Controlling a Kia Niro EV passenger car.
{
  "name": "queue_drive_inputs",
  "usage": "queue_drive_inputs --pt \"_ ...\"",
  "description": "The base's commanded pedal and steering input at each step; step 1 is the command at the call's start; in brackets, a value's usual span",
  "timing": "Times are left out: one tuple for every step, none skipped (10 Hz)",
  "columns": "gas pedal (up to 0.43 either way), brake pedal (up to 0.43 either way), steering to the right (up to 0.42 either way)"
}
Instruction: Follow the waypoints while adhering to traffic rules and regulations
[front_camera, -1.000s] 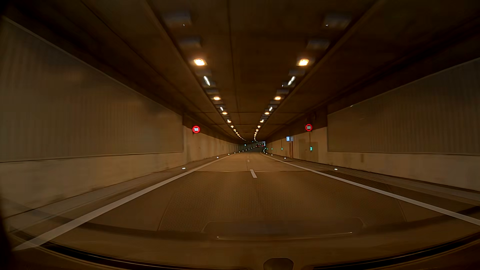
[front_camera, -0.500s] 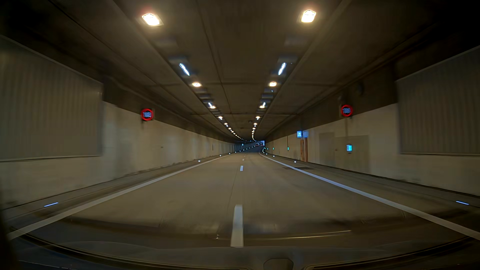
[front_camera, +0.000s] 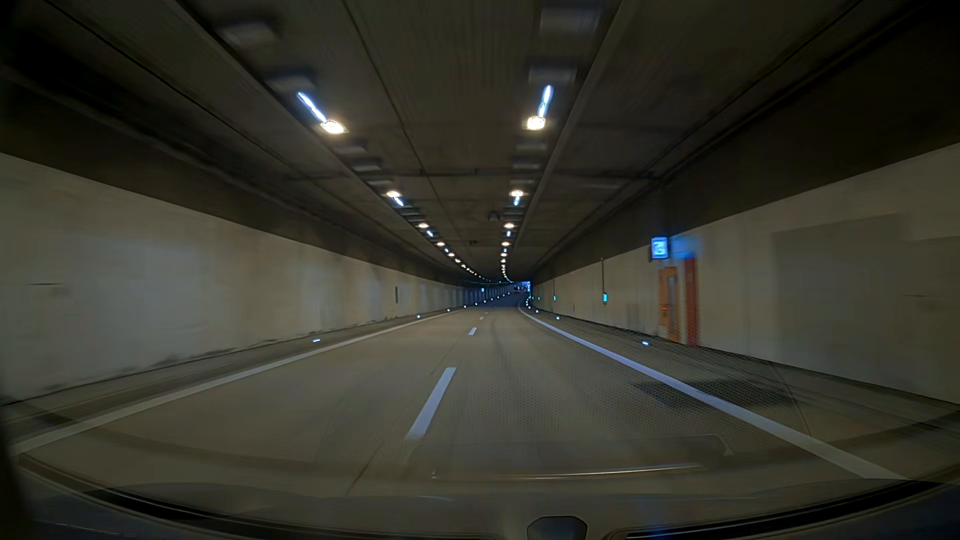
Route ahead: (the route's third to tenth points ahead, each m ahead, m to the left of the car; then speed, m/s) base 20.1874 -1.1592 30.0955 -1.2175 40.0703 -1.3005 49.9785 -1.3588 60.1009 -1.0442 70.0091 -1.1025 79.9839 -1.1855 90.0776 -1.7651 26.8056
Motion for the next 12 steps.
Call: queue_drive_inputs --pt "0.157 0.000 -0.006" --pt "0.157 0.000 -0.005" --pt "0.157 0.000 -0.006" --pt "0.157 0.000 -0.006" --pt "0.157 0.000 -0.006" --pt "0.157 0.000 -0.006" --pt "0.138 0.000 -0.006" --pt "0.130 0.000 -0.006" --pt "0.130 0.000 -0.005" --pt "0.118 0.000 -0.005" --pt "0.118 0.000 -0.005" --pt "0.110 0.000 -0.004"
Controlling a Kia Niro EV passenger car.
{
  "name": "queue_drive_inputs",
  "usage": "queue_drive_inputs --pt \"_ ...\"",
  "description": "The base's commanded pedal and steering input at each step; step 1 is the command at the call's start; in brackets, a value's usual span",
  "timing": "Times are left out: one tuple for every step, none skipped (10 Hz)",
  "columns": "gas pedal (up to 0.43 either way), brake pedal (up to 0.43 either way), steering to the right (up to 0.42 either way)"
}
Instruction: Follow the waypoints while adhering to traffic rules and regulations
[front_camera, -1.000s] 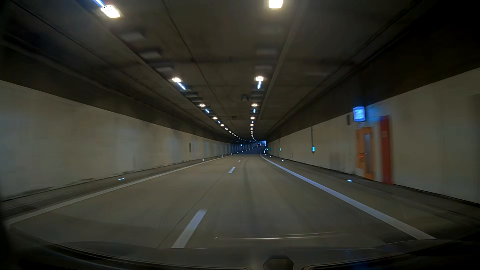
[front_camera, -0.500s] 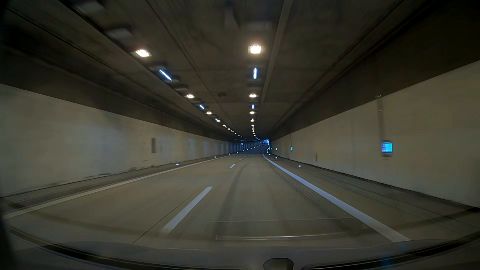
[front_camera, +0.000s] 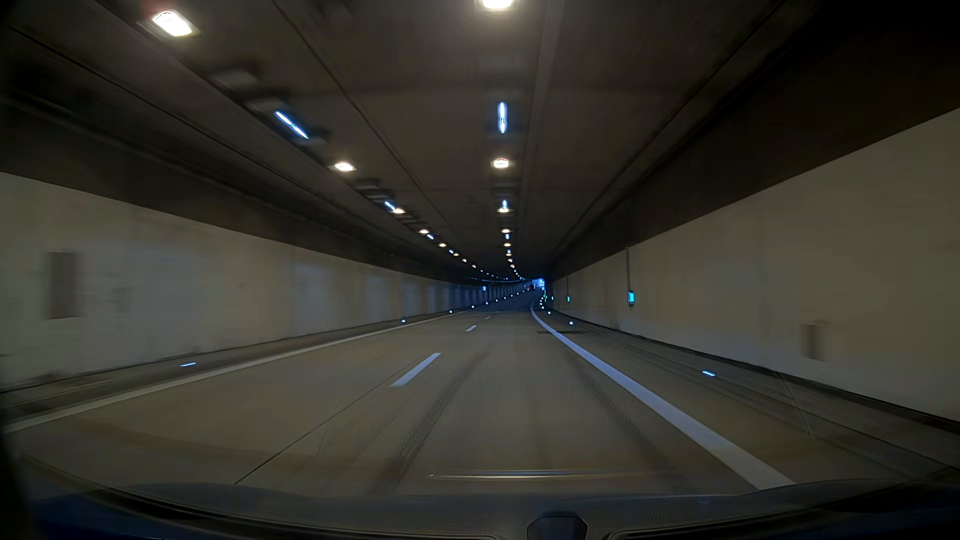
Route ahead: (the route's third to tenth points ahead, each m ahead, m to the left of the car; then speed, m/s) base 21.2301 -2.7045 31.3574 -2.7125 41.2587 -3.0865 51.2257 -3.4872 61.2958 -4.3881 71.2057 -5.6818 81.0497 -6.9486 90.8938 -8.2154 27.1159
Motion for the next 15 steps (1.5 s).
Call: queue_drive_inputs --pt "0.098 0.000 -0.003" --pt "0.087 0.000 0.000" --pt "0.087 0.000 0.000" --pt "0.087 0.000 0.000" --pt "0.079 0.000 0.000" --pt "0.079 0.000 0.000" --pt "0.079 0.000 0.000" --pt "0.079 0.000 0.000" --pt "0.079 0.000 0.000" --pt "0.079 0.000 0.000" --pt "0.079 0.000 0.000" --pt "0.079 0.000 0.000" --pt "0.079 0.000 0.000" --pt "0.079 0.000 0.000" --pt "0.079 0.000 0.001"
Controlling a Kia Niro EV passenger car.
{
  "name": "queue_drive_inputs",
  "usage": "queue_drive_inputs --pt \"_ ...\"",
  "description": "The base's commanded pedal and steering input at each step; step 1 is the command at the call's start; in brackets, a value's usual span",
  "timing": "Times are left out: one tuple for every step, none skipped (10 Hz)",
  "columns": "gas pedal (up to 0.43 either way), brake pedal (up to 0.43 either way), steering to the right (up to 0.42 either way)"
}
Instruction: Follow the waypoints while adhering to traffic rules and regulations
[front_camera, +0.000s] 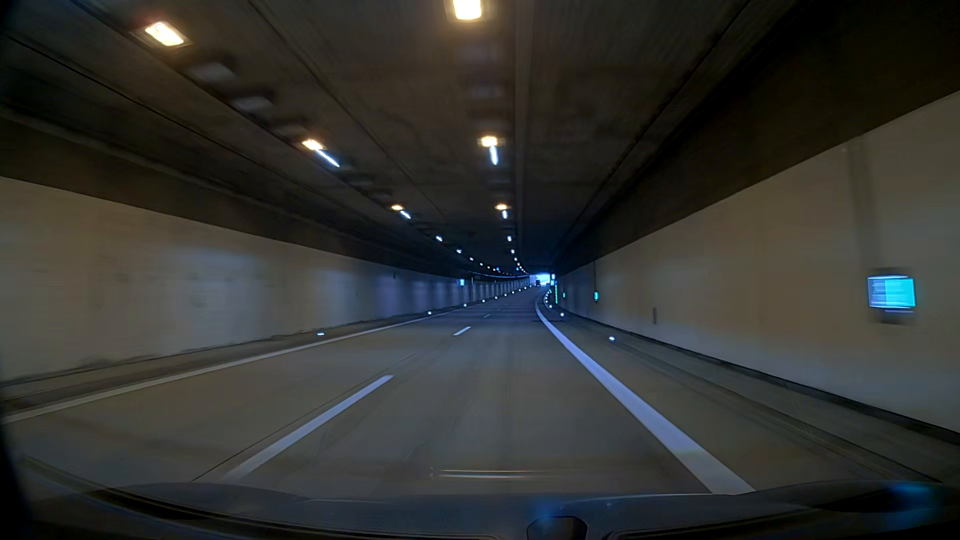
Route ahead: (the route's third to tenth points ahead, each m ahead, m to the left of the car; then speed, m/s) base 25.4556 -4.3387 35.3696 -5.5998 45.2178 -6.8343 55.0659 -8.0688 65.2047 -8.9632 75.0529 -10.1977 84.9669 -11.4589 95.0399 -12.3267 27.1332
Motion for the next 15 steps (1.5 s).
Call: queue_drive_inputs --pt "0.079 0.000 0.001" --pt "0.079 0.000 0.002" --pt "0.079 0.000 0.002" --pt "0.079 0.000 0.002" --pt "0.079 0.000 0.001" --pt "0.079 0.000 0.001" --pt "0.079 0.000 0.001" --pt "0.079 0.000 0.001" --pt "0.079 0.000 0.002" --pt "0.079 0.000 0.002" --pt "0.079 0.000 0.001" --pt "0.079 0.000 0.002" --pt "0.079 0.000 0.002" --pt "0.079 0.000 0.002" --pt "0.079 0.000 0.002"
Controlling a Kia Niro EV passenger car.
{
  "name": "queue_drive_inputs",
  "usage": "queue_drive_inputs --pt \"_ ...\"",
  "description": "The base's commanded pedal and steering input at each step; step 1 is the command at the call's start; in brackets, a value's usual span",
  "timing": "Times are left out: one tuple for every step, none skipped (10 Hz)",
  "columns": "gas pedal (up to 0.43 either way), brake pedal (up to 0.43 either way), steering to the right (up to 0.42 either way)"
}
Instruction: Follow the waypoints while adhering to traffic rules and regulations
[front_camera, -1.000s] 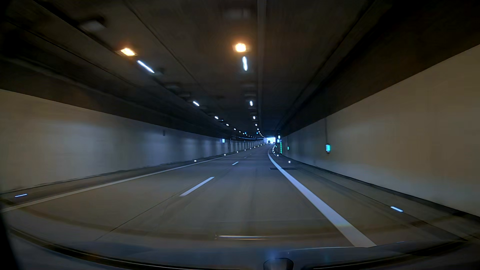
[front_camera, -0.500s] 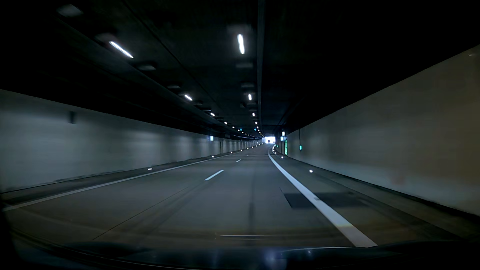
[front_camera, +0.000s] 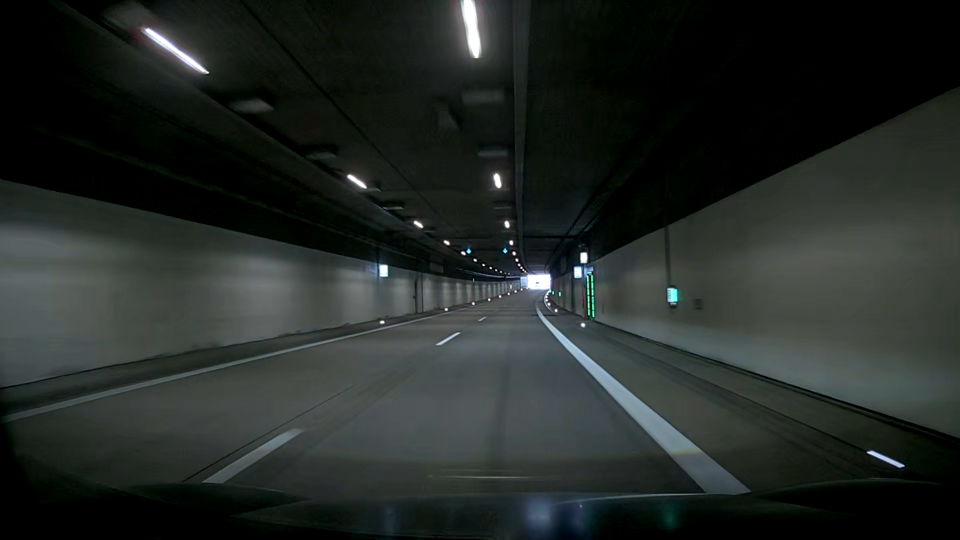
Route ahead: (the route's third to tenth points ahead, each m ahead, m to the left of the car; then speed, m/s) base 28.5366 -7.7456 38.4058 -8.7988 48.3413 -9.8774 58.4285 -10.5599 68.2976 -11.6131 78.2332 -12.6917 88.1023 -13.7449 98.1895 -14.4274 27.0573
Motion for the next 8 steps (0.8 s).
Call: queue_drive_inputs --pt "0.079 0.000 0.002" --pt "0.079 0.000 0.001" --pt "0.079 0.000 0.002" --pt "0.079 0.000 0.002" --pt "0.079 0.000 0.002" --pt "0.079 0.000 0.002" --pt "0.079 0.000 0.002" --pt "0.079 0.000 0.002"
